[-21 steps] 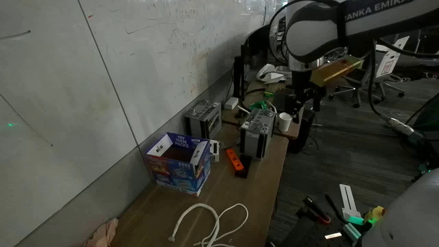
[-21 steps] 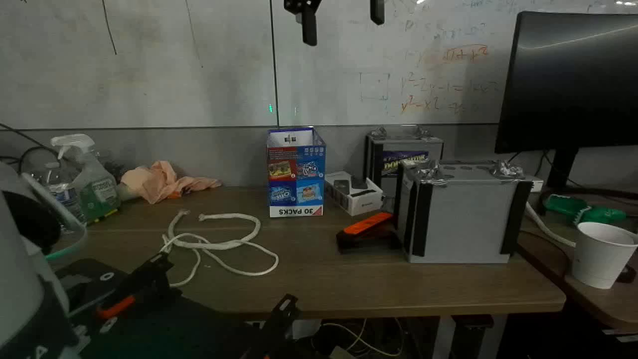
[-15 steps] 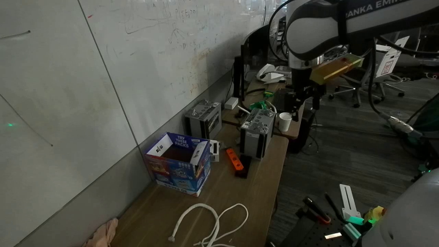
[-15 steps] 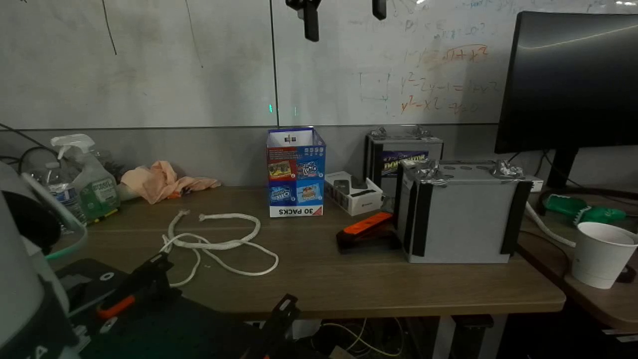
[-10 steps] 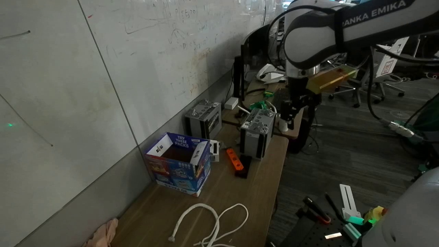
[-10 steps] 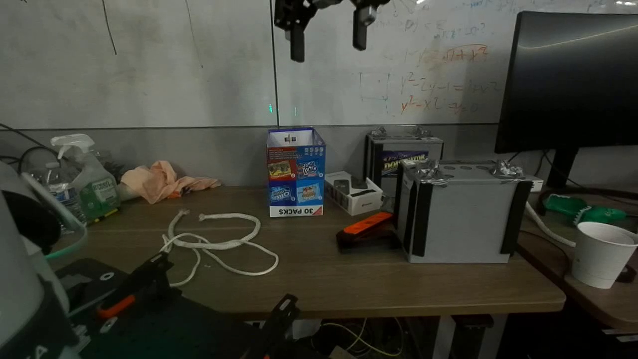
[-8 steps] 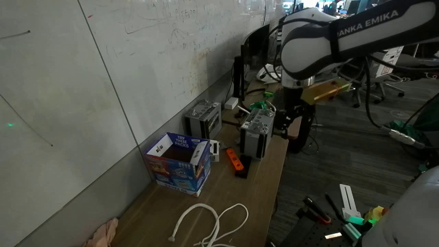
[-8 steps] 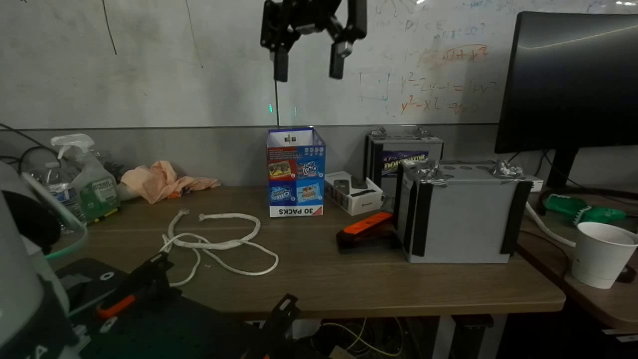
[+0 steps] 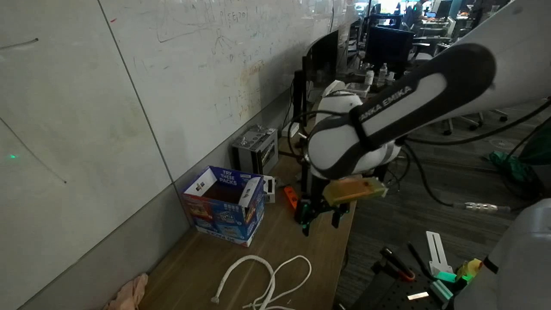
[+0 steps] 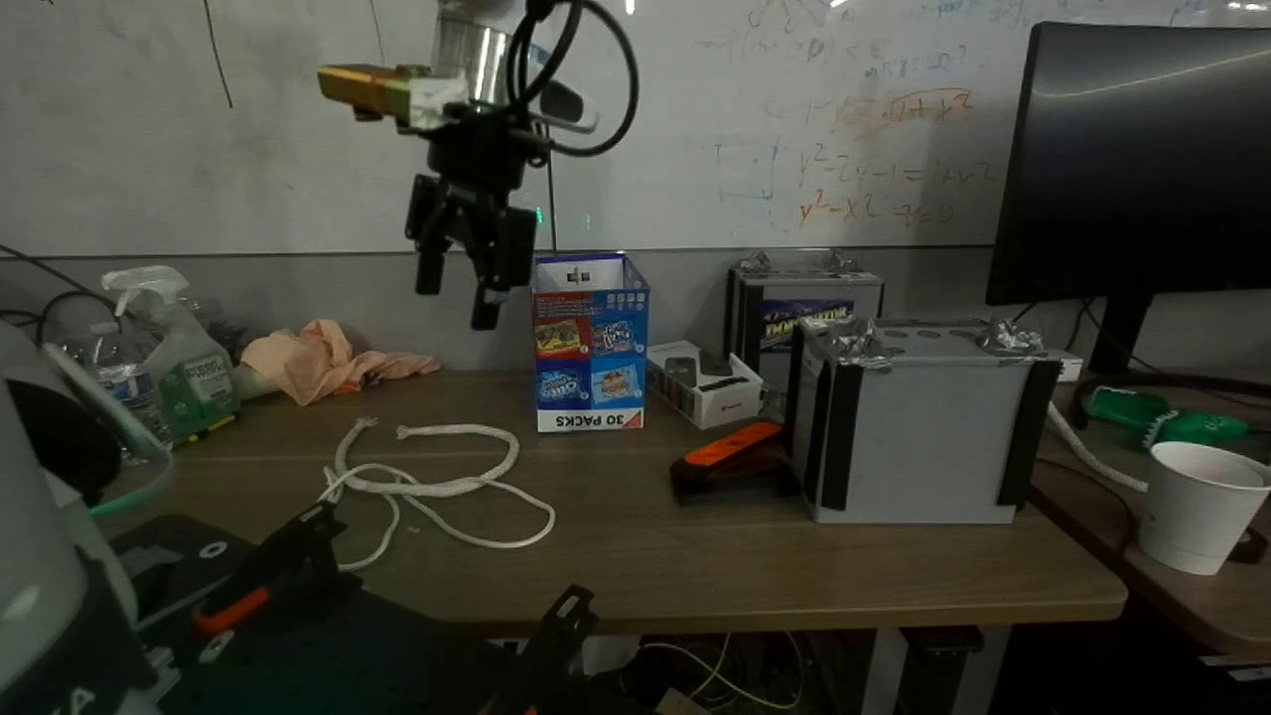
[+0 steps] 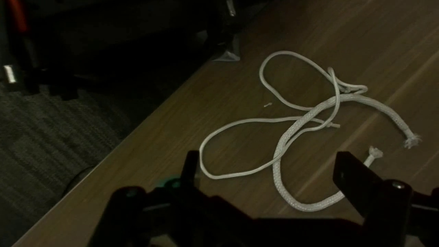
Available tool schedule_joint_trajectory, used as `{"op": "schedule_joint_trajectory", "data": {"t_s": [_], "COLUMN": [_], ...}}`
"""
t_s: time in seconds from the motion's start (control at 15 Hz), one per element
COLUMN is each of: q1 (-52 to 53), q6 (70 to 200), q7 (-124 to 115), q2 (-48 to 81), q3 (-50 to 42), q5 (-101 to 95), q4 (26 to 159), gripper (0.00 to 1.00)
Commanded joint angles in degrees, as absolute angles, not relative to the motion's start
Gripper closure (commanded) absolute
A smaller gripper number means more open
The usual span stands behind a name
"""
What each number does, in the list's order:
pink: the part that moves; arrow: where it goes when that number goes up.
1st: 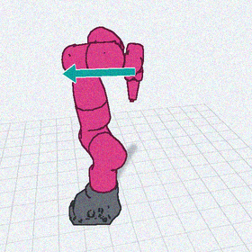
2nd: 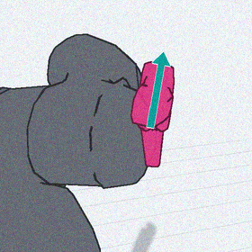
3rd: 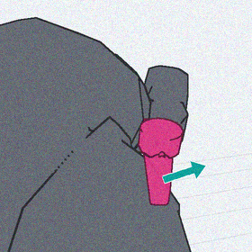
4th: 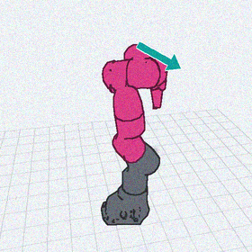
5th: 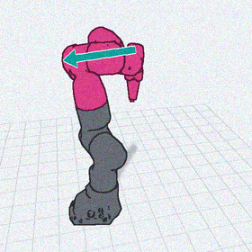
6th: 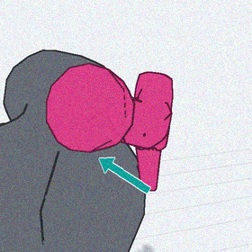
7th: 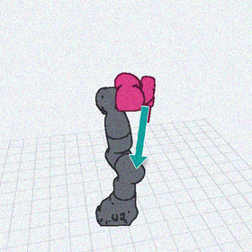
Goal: Put the ropes in the box
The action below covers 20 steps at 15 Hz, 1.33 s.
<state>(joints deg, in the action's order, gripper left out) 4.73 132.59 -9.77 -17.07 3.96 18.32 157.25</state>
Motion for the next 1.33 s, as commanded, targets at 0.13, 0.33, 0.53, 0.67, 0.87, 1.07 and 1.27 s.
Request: {"op": "schedule_joint_trajectory", "data": {"t_s": [0.13, 0.33, 0.53, 0.67, 0.87, 1.07, 1.27], "q1": [10.7, 12.4, 16.0, 19.0, 21.4, 22.7, 22.4], "q6": [151.0, 160.2, 165.7, 167.1, 166.5, 165.0, 163.8], "q7": [-16.3, -23.9, -30.9, -34.1, -36.1, -37.4, -37.9], "q2": [2.2, 12.2, 19.7, 23.6, 28.8, 32.0, 35.1], "q3": [10.4, 11.7, 9.0, 6.6, 5.3, 5.6, 6.5], "q5": [23.7, 18.5, 13.9, 12.4, 13.5, 14.2, 15.1], "q4": [153.2, 150.5, 146.6, 143.9, 139.5, 136.3, 133.6], "gripper": [0.00, 0.00, 0.00, 0.00, 0.00, 0.00, 0.00]}}
